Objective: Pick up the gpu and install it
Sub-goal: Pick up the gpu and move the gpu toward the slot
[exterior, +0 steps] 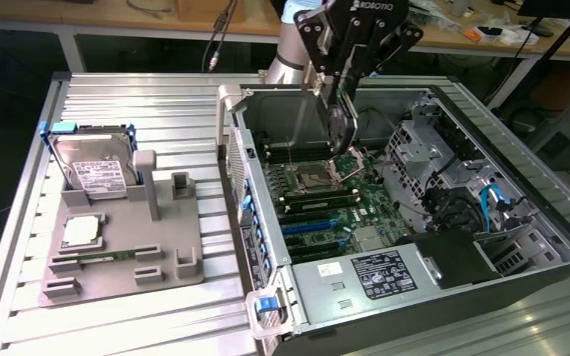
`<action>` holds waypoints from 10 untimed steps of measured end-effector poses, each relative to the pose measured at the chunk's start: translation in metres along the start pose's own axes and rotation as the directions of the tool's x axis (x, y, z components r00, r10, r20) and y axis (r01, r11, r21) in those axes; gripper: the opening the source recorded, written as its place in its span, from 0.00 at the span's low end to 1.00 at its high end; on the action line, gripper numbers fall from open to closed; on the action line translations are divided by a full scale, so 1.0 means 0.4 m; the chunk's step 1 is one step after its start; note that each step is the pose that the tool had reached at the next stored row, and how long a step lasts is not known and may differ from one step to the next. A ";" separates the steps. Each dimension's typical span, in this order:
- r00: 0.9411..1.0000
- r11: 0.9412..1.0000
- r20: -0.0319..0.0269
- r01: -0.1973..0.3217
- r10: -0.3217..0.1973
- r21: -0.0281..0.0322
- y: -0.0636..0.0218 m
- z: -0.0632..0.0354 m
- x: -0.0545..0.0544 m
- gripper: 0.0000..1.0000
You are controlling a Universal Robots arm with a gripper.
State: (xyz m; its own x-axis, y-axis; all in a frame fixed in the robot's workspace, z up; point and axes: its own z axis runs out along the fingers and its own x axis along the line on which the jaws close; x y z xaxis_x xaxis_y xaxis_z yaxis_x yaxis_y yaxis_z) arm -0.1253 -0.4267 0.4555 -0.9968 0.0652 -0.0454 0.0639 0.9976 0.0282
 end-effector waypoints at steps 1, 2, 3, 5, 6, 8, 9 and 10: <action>1.000 1.000 0.000 0.000 0.000 0.000 0.001 0.002 -0.011 0.27; 1.000 1.000 0.000 0.000 0.000 0.000 0.002 0.006 -0.030 0.27; 1.000 1.000 0.000 0.000 0.000 0.000 0.003 0.010 -0.048 0.27; 1.000 1.000 0.000 0.000 0.000 0.000 0.004 0.017 -0.073 0.27; 1.000 1.000 0.000 0.000 0.000 0.000 0.005 0.020 -0.084 0.27; 1.000 1.000 0.000 0.000 0.000 0.000 0.006 0.027 -0.107 0.27; 1.000 1.000 0.000 0.000 0.000 0.000 0.007 0.029 -0.118 0.27; 1.000 1.000 0.000 0.000 0.000 0.000 0.008 0.031 -0.131 0.27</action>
State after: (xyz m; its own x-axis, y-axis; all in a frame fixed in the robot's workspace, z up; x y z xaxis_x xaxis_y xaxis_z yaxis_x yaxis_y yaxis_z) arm -0.0721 -0.4267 0.4455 -0.9968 0.0651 -0.0454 0.0639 0.9976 0.0282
